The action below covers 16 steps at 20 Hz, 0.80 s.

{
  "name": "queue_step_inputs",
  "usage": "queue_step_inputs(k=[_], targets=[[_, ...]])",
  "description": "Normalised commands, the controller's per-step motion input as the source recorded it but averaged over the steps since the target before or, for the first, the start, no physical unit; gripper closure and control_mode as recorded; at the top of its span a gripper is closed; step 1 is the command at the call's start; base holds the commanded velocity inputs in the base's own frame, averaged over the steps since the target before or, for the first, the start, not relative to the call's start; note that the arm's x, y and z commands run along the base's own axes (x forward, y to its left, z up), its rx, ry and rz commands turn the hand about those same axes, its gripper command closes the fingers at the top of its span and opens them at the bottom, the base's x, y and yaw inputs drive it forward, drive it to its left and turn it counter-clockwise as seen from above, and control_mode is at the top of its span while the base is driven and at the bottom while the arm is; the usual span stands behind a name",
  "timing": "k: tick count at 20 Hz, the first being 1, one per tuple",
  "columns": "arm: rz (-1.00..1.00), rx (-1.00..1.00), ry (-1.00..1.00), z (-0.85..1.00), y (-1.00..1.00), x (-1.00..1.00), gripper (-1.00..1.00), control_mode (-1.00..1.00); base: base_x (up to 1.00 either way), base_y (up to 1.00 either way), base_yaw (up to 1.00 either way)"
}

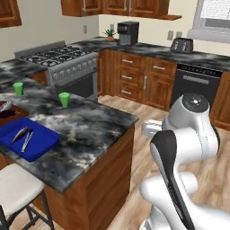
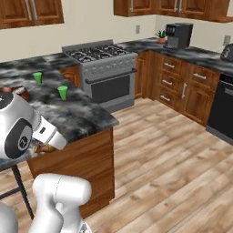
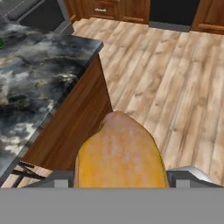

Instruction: Gather the onion and eggplant from the fridge and place them on a tray on the dining counter. Then gather the fish and chicken drumstick from the fridge and place them on the other tray.

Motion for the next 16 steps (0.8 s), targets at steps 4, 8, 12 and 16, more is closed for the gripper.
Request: queue_step_inputs(k=[4, 8, 12, 16], targets=[[0.0, 0.0, 0.0, 0.0, 0.0, 0.0, 1.0, 1.0, 0.0, 0.0, 0.48], [0.0, 0.0, 0.0, 0.0, 0.0, 0.0, 1.0, 1.0, 0.0, 0.0, 0.45], [0.0, 0.0, 0.0, 0.0, 0.0, 0.0, 1.0, 1.0, 0.0, 0.0, 0.42], [0.0, 0.0, 0.0, 0.0, 0.0, 0.0, 1.0, 1.0, 0.01, 0.0, 0.39]])
